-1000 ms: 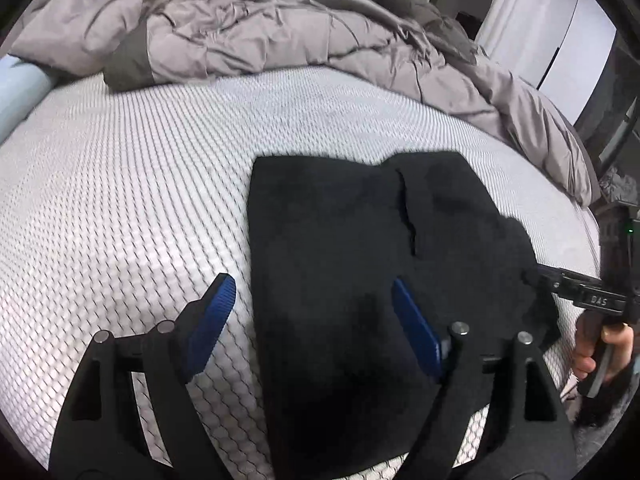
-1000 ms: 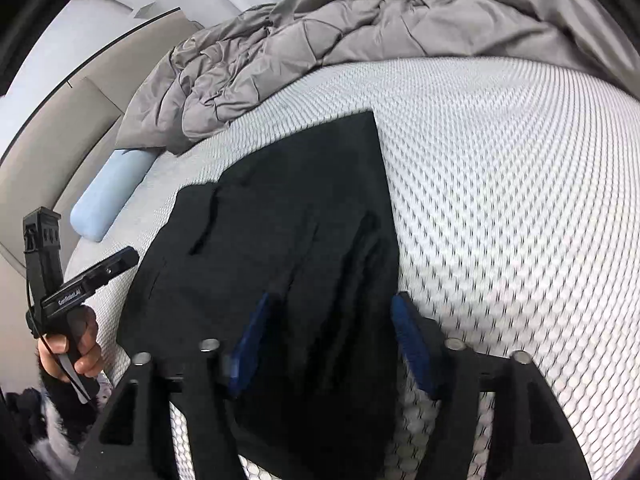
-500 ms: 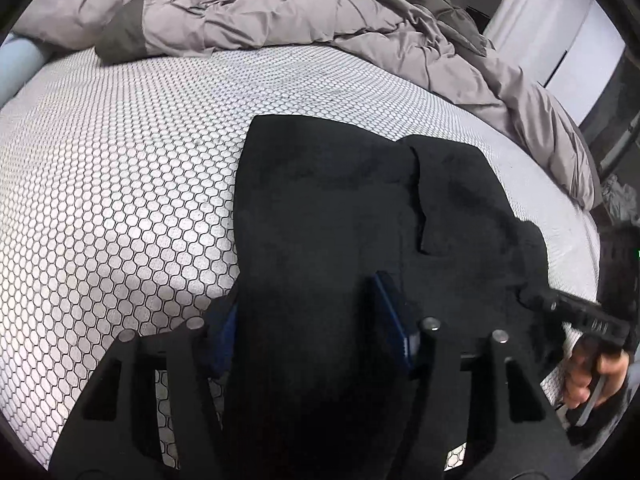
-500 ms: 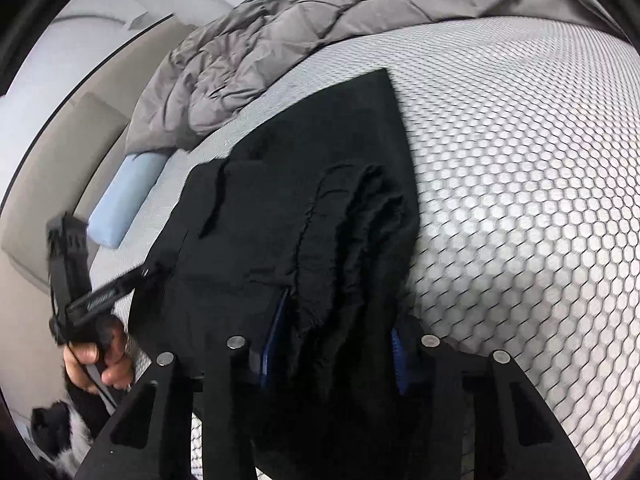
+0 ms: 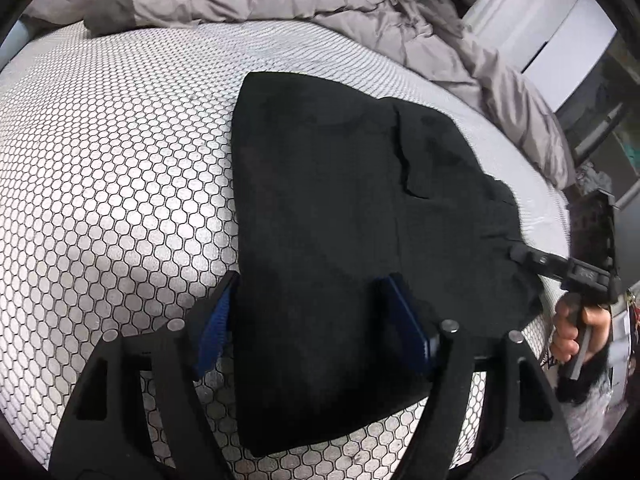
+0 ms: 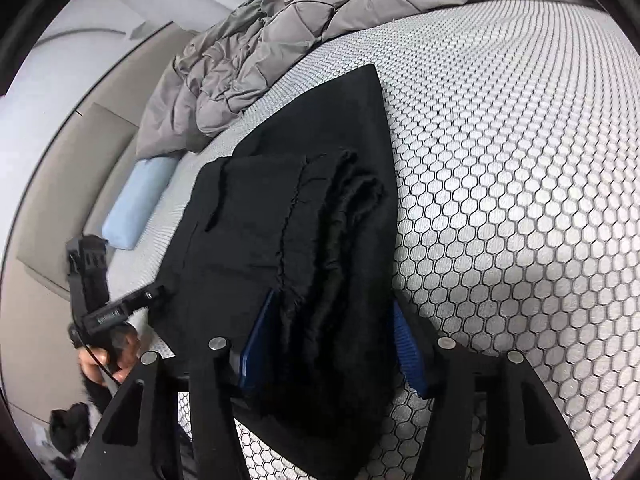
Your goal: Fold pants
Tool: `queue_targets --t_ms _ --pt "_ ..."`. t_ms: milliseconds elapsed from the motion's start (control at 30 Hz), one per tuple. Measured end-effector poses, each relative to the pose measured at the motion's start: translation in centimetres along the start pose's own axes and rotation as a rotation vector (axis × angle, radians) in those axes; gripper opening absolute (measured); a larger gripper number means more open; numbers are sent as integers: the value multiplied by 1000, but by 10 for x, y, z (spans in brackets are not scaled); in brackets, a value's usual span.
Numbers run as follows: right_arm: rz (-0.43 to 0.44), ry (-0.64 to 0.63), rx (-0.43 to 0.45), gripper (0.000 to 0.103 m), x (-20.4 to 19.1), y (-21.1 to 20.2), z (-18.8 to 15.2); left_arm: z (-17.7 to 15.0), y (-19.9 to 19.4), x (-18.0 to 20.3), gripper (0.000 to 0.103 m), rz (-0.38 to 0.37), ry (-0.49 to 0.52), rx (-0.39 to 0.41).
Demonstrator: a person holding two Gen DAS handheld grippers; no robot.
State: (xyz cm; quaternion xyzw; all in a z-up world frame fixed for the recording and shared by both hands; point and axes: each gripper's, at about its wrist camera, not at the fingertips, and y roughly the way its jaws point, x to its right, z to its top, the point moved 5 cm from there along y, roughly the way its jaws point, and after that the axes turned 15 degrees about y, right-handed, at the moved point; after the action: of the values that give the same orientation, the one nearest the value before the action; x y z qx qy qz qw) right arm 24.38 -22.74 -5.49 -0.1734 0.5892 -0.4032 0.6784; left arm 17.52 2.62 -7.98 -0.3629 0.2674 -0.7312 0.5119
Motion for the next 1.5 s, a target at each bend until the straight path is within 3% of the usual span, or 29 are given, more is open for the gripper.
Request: queue_targets --t_ms 100,200,267,367,433,600,700,833,967,1067,1133,1167,1233,1300,1367,1433,1500 --pt "34 2 12 33 -4 -2 -2 -1 -9 0 46 13 -27 35" --pt "6 -30 40 28 -17 -12 -11 -4 -13 1 45 23 -8 30" --pt "-8 -51 46 28 -18 -17 -18 -10 -12 -2 46 17 -18 27" --pt "-65 -85 58 42 -9 -9 -21 -13 -15 -2 46 20 -6 34" --pt "-36 -49 46 46 -4 -9 -19 -15 -20 -2 47 24 -14 38" --pt "-23 -62 48 46 1 -33 -35 -37 -35 -3 48 10 -44 65" --pt "-70 -102 46 21 11 -35 -52 -46 -42 -3 48 22 -31 79" --pt "-97 -123 57 12 15 -37 -61 -48 -43 2 48 66 0 81" --pt "-101 -127 76 12 15 -46 -73 -46 -40 7 48 101 23 76" --pt "-156 -153 69 12 15 -38 -75 -44 -41 13 48 143 46 74" --pt "-179 -180 86 18 9 -44 -76 -42 -43 18 50 174 62 77" --pt "-193 -195 112 27 3 -51 -75 -41 -47 21 54 190 76 84" --pt "-196 -242 212 60 -10 -70 -78 -39 -54 27 61 198 88 101" --pt "-172 -276 293 81 -23 -82 -82 -39 -64 33 72 186 83 140" --pt "-143 -294 362 87 -32 -91 -89 -40 -74 41 83 181 84 185" --pt "-154 -305 417 103 -35 -94 -97 -41 -82 49 85 197 102 233" --pt "-167 -327 475 103 -37 -97 -104 -41 -86 58 99 231 129 257"
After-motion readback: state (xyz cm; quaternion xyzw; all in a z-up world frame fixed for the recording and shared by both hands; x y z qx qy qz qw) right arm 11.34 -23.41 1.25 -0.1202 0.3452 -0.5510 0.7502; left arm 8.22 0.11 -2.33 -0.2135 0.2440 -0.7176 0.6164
